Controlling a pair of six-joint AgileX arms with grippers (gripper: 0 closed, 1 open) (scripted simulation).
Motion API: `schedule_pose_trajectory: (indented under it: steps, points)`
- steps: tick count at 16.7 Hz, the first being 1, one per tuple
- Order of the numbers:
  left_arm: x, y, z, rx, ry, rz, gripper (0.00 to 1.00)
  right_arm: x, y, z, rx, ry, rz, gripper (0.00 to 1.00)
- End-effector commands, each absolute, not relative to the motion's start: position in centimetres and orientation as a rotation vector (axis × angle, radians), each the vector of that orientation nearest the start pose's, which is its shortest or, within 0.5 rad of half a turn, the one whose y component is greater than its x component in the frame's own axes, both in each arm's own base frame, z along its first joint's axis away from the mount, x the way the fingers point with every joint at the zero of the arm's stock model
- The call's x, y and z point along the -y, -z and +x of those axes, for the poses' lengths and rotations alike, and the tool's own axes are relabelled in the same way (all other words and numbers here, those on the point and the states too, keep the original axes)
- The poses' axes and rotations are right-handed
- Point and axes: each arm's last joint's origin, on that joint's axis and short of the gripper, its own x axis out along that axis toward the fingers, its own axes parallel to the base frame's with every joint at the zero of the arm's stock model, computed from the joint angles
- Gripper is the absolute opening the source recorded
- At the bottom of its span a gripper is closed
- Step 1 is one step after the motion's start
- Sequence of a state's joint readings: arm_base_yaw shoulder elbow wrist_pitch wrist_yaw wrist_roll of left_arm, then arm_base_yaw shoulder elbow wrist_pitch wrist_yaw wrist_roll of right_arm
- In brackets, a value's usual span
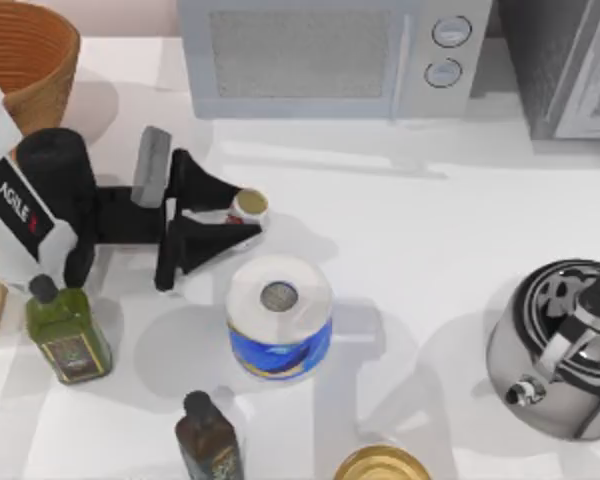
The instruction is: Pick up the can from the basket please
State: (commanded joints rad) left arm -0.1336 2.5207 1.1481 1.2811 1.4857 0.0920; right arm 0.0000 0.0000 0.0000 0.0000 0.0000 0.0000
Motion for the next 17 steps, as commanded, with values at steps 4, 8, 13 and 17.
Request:
schedule_pose_trajectory:
  steps: [4, 8, 13, 17]
  points:
    - [8.23, -1.8, 41.07, 0.0, 1.591, 0.0, 0.45, 0.12, -16.0, 10.57, 0.0, 0.0, 0.0, 1.0]
    - [8.23, -1.8, 41.07, 0.0, 1.591, 0.0, 0.75, 0.12, -16.0, 10.57, 0.0, 0.0, 0.0, 1.0]
    - [8.23, -1.8, 41.07, 0.0, 1.591, 0.0, 1.0, 0.12, -16.0, 10.57, 0.0, 0.0, 0.0, 1.0]
    - [8.23, -1.8, 41.07, 0.0, 1.591, 0.0, 1.0, 0.12, -16.0, 10.57, 0.0, 0.0, 0.0, 1.0]
